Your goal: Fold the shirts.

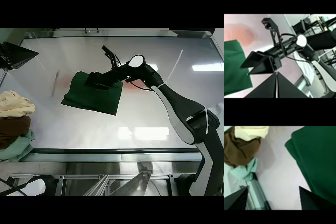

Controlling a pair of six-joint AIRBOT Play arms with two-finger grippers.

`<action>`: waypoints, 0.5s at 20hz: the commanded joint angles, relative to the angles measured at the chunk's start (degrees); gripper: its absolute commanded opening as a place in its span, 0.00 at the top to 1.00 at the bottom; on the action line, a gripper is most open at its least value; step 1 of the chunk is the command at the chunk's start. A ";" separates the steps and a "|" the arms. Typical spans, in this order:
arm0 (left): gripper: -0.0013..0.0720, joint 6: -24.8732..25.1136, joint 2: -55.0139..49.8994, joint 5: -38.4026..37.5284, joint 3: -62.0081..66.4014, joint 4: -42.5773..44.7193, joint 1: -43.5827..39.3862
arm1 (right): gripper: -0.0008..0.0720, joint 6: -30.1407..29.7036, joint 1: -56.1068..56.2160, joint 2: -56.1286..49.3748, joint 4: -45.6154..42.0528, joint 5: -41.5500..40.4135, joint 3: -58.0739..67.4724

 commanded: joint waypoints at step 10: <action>0.96 0.20 -0.02 0.26 0.04 0.13 -0.04 | 0.02 9.01 -11.15 12.85 -22.71 -2.80 -22.84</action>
